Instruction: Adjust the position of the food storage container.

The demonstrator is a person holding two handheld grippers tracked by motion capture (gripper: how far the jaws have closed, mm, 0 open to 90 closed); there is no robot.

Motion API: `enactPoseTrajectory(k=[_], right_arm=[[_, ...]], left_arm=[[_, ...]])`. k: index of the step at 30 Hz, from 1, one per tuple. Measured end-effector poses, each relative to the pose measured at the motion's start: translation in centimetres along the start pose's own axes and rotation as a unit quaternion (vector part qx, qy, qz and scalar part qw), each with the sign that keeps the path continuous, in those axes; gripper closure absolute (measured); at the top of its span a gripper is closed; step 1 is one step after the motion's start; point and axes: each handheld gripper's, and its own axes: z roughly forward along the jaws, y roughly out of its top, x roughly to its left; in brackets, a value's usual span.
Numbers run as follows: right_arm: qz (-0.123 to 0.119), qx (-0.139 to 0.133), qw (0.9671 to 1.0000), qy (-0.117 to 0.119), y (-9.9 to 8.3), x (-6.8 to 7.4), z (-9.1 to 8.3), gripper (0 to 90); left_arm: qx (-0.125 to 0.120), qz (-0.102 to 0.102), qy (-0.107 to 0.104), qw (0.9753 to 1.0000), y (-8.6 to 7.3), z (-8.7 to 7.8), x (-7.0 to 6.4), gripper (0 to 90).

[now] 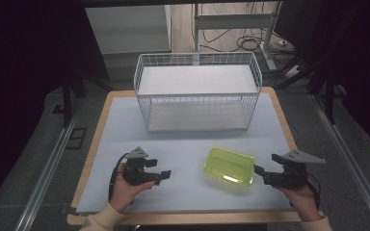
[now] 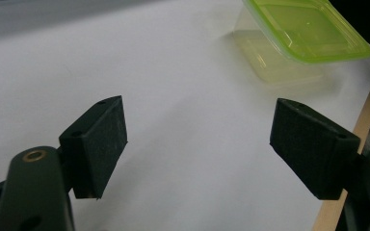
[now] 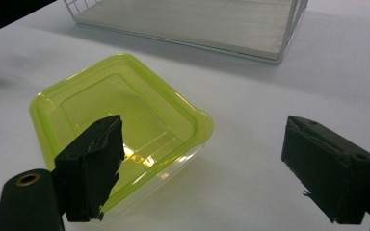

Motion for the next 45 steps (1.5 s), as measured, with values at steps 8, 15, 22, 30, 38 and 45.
enactPoseTrajectory(k=[8,15,22,30,38,45], right_arm=[[-0.002,0.002,1.0000,-0.003,-0.1,0.0,0.0,16.9],[-0.013,0.003,0.9999,0.005,0.2,0.4,-0.2,23.0],[-0.011,-0.003,0.9998,0.017,0.6,0.5,-0.4,29.6],[-0.036,-0.004,0.9981,0.050,1.0,1.7,-0.8,49.9],[-0.065,0.011,0.9926,0.103,1.3,3.8,-0.6,73.0],[-0.088,0.056,0.9855,0.134,0.9,5.7,0.4,88.8]], left_arm=[[0.001,0.000,0.003,1.0000,-0.1,-0.1,0.0,20.8],[0.006,0.007,0.006,0.9999,-0.3,0.0,-0.2,20.8],[0.010,0.006,0.008,0.9999,-0.4,0.1,-0.2,20.9],[0.010,0.005,0.008,0.9999,-0.4,0.1,-0.2,20.9],[0.013,0.006,0.009,0.9999,-0.5,0.2,-0.2,21.2],[0.017,0.006,0.007,0.9998,-0.6,0.3,-0.2,21.3]])
